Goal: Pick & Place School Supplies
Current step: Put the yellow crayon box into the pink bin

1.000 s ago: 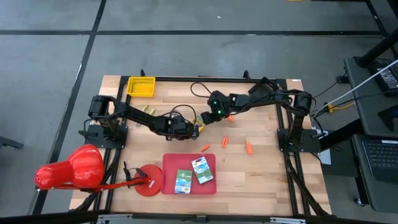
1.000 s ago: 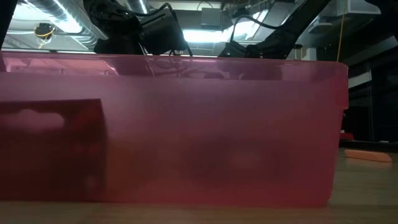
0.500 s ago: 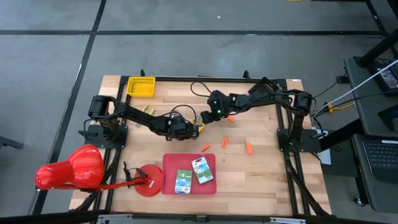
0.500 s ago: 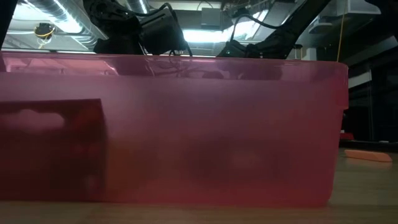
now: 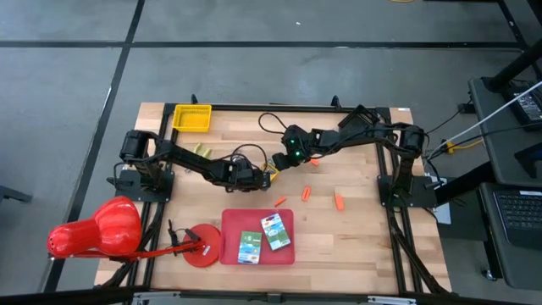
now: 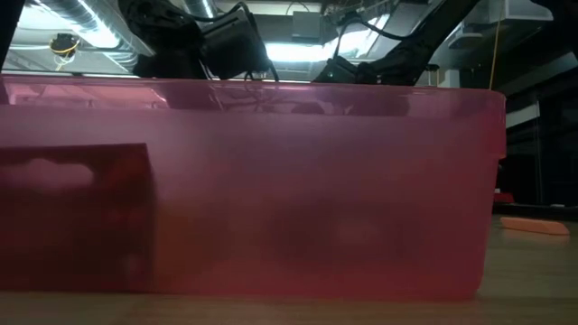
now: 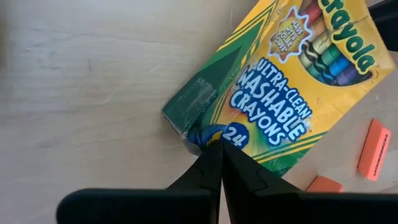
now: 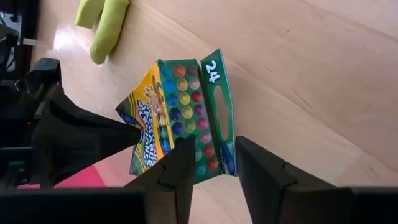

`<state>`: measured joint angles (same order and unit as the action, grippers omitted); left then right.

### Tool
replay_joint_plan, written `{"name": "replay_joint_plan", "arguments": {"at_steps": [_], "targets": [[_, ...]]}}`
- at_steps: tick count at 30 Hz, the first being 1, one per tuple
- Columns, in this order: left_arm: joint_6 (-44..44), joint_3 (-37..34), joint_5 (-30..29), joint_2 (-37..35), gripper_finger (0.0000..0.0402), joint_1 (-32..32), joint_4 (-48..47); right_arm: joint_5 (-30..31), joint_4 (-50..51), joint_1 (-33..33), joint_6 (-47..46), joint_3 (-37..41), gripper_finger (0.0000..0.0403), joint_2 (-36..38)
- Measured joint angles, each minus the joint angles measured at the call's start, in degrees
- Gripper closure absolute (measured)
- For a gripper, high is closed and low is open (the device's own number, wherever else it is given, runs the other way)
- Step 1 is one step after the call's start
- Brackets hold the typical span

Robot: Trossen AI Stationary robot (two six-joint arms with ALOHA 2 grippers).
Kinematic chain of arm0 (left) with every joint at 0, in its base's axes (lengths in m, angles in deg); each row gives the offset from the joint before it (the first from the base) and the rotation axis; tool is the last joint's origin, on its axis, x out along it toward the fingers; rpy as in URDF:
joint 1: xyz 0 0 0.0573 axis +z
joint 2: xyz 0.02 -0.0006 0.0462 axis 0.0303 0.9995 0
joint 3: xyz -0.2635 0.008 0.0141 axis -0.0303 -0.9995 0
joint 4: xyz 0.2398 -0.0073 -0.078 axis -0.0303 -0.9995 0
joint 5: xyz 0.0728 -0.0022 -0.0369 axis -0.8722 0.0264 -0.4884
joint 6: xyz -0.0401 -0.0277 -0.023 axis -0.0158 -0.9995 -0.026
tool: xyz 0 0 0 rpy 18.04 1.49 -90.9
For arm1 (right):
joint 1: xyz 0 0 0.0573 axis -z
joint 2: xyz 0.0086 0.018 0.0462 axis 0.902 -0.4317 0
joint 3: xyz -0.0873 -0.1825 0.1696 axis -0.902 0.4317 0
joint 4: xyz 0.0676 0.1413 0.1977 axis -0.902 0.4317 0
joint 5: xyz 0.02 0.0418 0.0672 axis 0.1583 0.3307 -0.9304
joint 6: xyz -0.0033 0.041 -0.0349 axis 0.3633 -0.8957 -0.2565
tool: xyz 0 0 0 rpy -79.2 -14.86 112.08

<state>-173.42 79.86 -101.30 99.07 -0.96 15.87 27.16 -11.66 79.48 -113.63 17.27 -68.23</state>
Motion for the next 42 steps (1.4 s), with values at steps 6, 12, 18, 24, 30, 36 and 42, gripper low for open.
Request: {"name": "replay_joint_plan", "arguments": {"at_steps": [6, 12, 18, 24, 30, 36, 42], "targets": [[-0.4, -0.1, -0.4, 0.0, 0.0399, -0.3, 0.1, 0.0, -0.1, -0.2, 0.0, 0.0, 0.0334, -0.1], [-0.4, -0.1, -0.4, 0.0, 0.0399, -0.3, 0.1, 0.3, 0.1, -0.9, 1.1, 0.0, 0.0395, -0.1], [-0.4, -0.1, -0.5, 0.0, 0.0399, -0.3, 0.1, 2.4, 0.8, -1.3, 2.2, 0.0, 0.0399, -0.1], [-0.3, -0.2, -1.5, 0.0, 0.0398, -0.9, 0.1, 5.1, 2.0, -1.4, 4.1, 0.0, 0.0401, 0.6], [0.3, -0.2, -4.2, 0.1, 0.0398, -2.3, 0.2, 6.6, 2.9, -1.2, 5.2, 0.0, 0.0402, 1.6], [4.9, -0.4, -6.3, -1.0, 0.0388, -3.1, 3.7, 6.7, 3.9, -0.6, 5.6, 0.0, 0.0402, 2.5], [10.0, -0.5, -12.6, -7.3, 0.0346, -4.7, 5.2, 8.8, 4.5, -0.1, 6.1, 0.0, 0.0402, 4.5]]}}
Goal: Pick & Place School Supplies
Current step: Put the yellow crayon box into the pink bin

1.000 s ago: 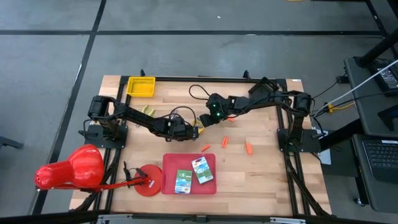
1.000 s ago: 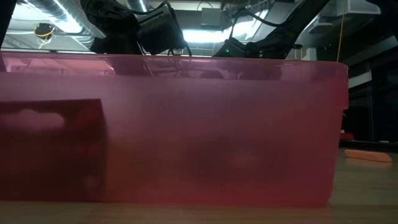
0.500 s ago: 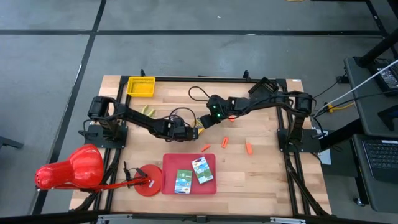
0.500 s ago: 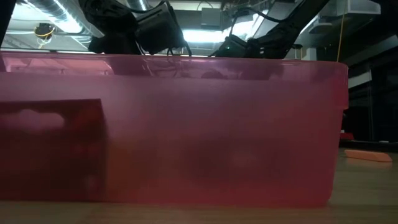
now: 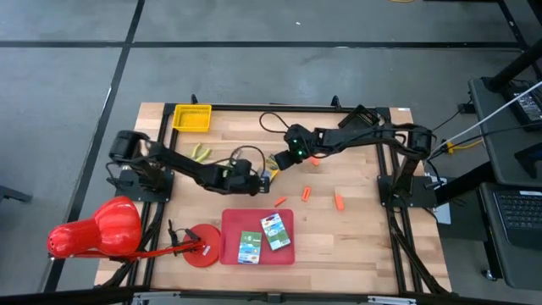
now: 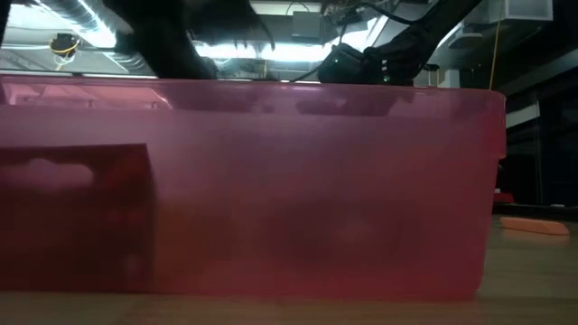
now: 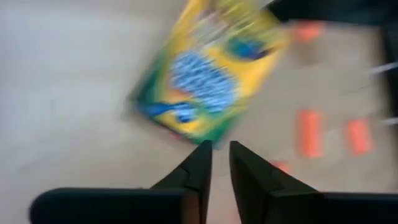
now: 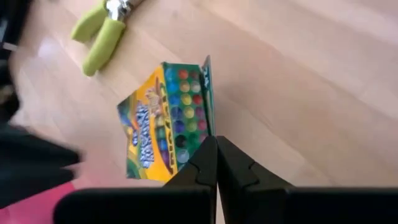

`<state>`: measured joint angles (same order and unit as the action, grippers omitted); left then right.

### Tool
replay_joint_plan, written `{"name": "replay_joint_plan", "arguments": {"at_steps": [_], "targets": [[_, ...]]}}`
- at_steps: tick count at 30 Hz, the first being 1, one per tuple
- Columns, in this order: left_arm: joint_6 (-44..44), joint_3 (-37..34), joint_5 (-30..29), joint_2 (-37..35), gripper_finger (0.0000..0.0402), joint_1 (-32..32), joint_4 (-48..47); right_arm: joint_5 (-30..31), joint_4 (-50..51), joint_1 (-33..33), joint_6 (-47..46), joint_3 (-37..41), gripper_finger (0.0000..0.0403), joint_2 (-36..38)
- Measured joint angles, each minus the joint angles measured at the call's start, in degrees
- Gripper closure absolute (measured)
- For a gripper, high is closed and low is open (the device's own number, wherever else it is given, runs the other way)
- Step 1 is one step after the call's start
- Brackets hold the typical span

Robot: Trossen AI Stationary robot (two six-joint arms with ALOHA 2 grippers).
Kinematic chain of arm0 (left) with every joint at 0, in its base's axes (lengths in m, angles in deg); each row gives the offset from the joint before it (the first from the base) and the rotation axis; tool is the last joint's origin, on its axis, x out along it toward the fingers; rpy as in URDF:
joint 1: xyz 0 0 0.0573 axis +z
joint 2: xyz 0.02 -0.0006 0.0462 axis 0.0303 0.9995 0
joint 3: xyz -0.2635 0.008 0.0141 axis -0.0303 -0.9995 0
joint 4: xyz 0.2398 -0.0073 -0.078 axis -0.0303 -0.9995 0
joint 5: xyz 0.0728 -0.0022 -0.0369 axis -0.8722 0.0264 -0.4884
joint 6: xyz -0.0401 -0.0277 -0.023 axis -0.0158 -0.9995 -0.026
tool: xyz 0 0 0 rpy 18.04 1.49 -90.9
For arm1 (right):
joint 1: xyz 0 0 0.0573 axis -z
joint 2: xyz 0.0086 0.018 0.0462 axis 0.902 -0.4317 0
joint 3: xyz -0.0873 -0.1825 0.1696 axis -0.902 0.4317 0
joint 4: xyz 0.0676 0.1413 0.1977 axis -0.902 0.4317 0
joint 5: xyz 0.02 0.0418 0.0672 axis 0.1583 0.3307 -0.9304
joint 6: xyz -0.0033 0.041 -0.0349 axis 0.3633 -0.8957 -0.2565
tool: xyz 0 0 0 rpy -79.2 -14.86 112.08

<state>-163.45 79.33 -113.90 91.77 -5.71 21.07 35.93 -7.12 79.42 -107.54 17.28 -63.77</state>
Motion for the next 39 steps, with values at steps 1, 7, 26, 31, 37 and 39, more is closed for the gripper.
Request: {"name": "replay_joint_plan", "arguments": {"at_steps": [1, 7, 26, 31, 37, 39], "targets": [[1.1, 0.1, -1.7, -1.5, 0.0338, -0.3, 0.4, 0.0, 0.0, 0.2, 0.2, 0.0, 0.0402, 0.3], [8.2, 0.2, -12.0, -12.0, 0.0289, -3.3, 0.6, -0.1, 0.6, 0.4, 1.0, 0.0, 0.0403, 2.3], [7.6, 0.3, -18.4, -25.6, 0.0282, -6.8, -26.3, -0.6, 7.9, -13.1, -3.8, 0.0, 0.0403, 24.3], [7.4, 0.3, -18.2, -25.5, 0.0283, -6.8, -27.2, -0.5, 6.8, -20.8, -8.7, -1.3, 0.0403, 26.7], [6.9, 0.3, -18.1, -25.5, 0.0284, -6.8, -26.7, 1.0, 6.2, -29.4, -13.5, -3.4, 0.0403, 24.7], [6.8, 0.3, -17.8, -25.5, 0.0284, -6.9, -26.3, 1.8, 4.2, -30.9, -15.0, -3.6, 0.0403, 23.1]]}}
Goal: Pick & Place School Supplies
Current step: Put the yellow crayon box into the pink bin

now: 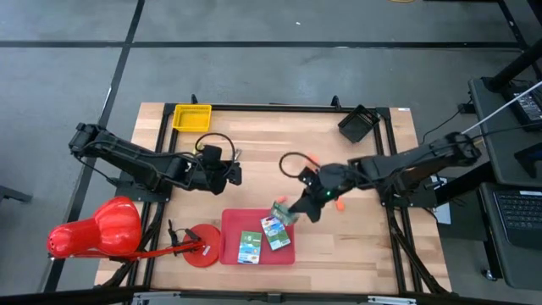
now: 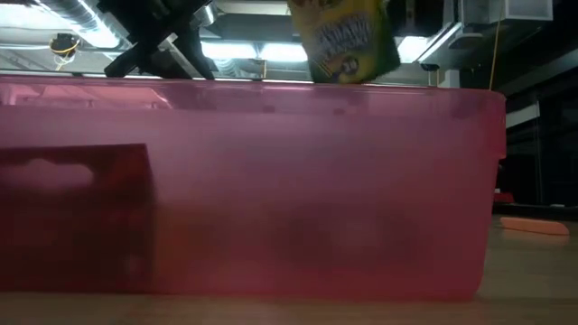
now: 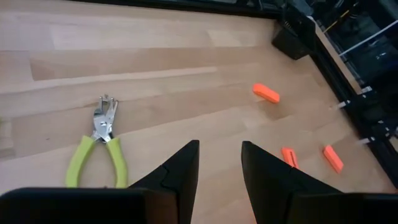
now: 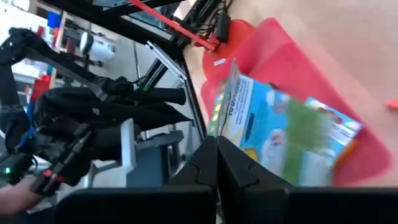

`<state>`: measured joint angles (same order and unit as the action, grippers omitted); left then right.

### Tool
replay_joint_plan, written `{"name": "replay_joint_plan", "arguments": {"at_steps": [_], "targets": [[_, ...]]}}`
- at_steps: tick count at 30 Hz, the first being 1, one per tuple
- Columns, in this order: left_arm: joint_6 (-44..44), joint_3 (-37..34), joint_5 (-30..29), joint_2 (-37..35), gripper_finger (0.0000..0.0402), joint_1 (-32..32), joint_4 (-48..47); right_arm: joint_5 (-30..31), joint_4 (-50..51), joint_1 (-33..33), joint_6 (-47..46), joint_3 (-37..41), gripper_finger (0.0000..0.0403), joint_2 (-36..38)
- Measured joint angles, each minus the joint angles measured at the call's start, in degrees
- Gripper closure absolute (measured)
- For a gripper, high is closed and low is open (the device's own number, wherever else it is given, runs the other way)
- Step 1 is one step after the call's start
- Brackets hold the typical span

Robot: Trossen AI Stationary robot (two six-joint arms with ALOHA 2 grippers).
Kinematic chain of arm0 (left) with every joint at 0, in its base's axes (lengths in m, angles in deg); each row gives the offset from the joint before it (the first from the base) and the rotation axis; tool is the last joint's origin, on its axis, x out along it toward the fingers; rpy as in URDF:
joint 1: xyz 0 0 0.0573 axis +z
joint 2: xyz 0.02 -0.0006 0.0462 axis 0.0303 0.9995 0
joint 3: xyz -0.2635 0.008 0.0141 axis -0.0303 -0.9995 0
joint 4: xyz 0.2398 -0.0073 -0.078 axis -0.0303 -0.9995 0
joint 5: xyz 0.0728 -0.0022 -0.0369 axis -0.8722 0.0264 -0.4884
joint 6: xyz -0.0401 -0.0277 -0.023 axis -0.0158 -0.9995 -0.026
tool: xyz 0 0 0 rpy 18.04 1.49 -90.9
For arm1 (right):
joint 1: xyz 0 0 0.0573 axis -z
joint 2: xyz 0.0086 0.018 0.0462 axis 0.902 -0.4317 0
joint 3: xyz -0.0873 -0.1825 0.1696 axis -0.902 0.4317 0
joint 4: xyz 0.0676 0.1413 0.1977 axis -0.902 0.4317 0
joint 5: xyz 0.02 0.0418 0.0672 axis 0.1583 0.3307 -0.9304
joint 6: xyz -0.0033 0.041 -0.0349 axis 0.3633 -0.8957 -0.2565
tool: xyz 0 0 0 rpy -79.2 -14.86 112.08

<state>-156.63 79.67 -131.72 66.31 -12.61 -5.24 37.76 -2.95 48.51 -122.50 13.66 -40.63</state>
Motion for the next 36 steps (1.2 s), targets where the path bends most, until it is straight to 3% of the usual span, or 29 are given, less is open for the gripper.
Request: {"name": "replay_joint_plan", "arguments": {"at_steps": [14, 22, 26, 30, 36], "targets": [[-3.4, 0.0, -0.4, 0.0, 0.0283, -4.7, -0.3, 0.0, -25.5, -4.0, -9.5, -0.5, 0.0403, -15.7], [-4.7, 0.0, -0.1, -0.1, 0.0283, -6.5, -1.1, -4.1, -25.5, -2.5, -7.5, -12.6, 0.0403, -27.6], [-7.1, 0.0, 0.1, -0.1, 0.0283, -7.3, -3.8, -3.5, -24.7, -1.8, -7.0, -13.7, 0.0401, -30.4], [-9.1, 0.1, -0.2, -0.5, 0.0283, -8.8, -6.6, -2.9, -25.1, -1.0, -9.4, -10.7, 0.0367, -30.3], [-12.1, 0.1, -1.2, -1.2, 0.0283, -10.5, -11.1, -2.4, -31.0, -0.7, -15.5, -6.7, 0.0277, -30.2]]}}
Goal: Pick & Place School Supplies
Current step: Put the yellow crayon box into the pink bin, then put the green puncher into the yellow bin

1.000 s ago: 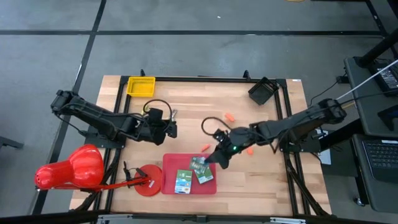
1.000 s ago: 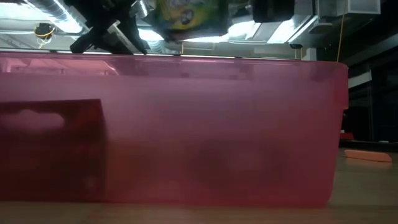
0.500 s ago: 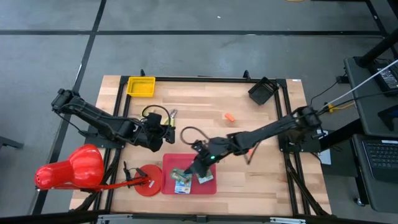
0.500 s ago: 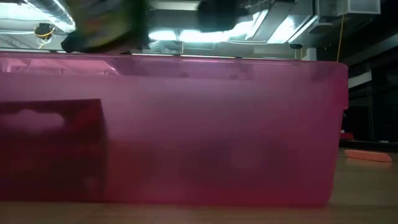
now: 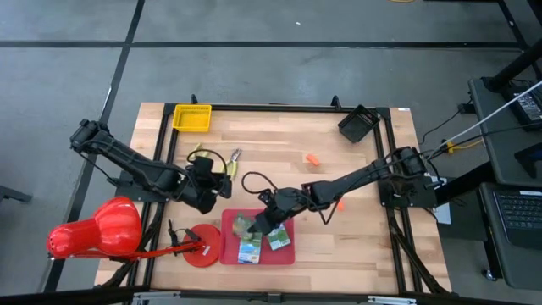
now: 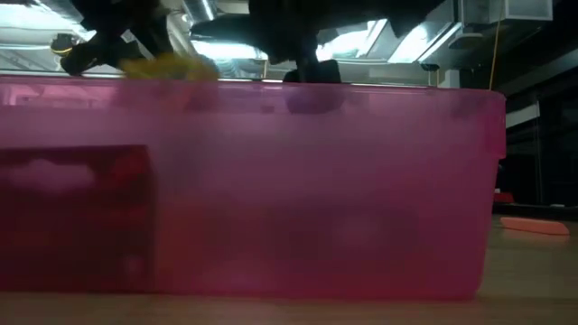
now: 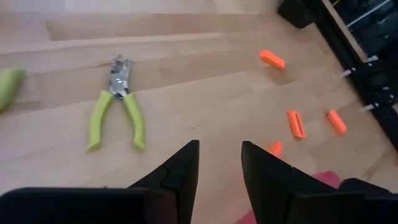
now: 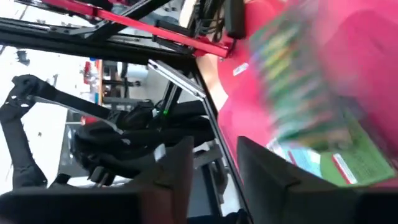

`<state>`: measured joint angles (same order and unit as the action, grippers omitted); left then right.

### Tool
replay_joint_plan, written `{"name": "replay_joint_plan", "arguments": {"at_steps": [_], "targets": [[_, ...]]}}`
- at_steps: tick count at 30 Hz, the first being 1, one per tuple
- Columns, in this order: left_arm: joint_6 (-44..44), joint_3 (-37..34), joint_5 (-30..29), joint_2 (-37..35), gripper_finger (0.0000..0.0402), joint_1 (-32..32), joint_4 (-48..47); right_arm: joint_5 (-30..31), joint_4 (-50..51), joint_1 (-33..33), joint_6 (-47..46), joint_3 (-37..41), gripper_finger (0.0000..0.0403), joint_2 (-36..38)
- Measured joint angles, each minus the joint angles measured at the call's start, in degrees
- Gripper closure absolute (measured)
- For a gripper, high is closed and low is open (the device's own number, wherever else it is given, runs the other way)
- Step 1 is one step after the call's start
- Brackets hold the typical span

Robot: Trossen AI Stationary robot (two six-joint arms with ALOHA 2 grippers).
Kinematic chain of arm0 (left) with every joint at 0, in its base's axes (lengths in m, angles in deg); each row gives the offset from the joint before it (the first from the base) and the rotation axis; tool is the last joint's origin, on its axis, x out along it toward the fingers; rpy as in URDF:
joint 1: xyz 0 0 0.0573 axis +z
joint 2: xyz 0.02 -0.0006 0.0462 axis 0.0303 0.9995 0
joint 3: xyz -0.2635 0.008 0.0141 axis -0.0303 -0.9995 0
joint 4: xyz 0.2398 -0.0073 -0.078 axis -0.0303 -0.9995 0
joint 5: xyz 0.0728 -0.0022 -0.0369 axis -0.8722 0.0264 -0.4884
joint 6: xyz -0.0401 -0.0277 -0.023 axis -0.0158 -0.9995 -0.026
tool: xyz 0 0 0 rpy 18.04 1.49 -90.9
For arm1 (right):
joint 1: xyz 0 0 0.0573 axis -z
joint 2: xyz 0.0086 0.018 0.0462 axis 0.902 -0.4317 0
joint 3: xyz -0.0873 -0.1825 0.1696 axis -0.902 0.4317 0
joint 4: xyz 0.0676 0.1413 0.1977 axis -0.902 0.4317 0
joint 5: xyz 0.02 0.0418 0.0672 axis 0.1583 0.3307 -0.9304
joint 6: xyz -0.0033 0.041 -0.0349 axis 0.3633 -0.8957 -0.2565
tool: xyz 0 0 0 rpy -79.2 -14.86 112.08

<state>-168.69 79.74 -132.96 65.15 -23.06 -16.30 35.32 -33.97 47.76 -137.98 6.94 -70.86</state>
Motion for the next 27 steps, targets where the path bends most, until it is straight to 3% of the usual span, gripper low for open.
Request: {"name": "replay_joint_plan", "arguments": {"at_steps": [4, 9, 12, 16, 20, 27], "targets": [[-1.9, 0.0, -2.0, -0.2, 0.0283, -0.4, -3.1, 5.3, 0.6, 0.9, 0.0, 0.4, 0.0232, 2.6], [-2.6, 0.0, -1.9, -0.2, 0.0283, 1.0, -7.3, 13.2, 9.1, 4.6, 3.7, 0.3, 0.0220, 8.0], [-6.3, 0.0, 2.1, -0.2, 0.0283, 3.6, -14.1, 15.5, 16.9, 6.7, 6.3, 0.4, 0.0227, 11.3], [-8.4, 0.0, 10.0, -0.1, 0.0283, 9.6, -26.2, 17.2, 19.8, 9.9, 9.1, 0.3, 0.0241, 14.6], [5.7, 0.0, 12.9, 0.9, 0.0283, 17.6, -26.5, 16.8, 21.4, 13.7, 10.4, 0.3, 0.0247, 15.8], [29.7, 0.0, 19.1, 5.0, 0.0240, 32.9, -13.1, 9.0, 25.1, 19.0, 12.2, 0.3, 0.0226, 15.9]]}}
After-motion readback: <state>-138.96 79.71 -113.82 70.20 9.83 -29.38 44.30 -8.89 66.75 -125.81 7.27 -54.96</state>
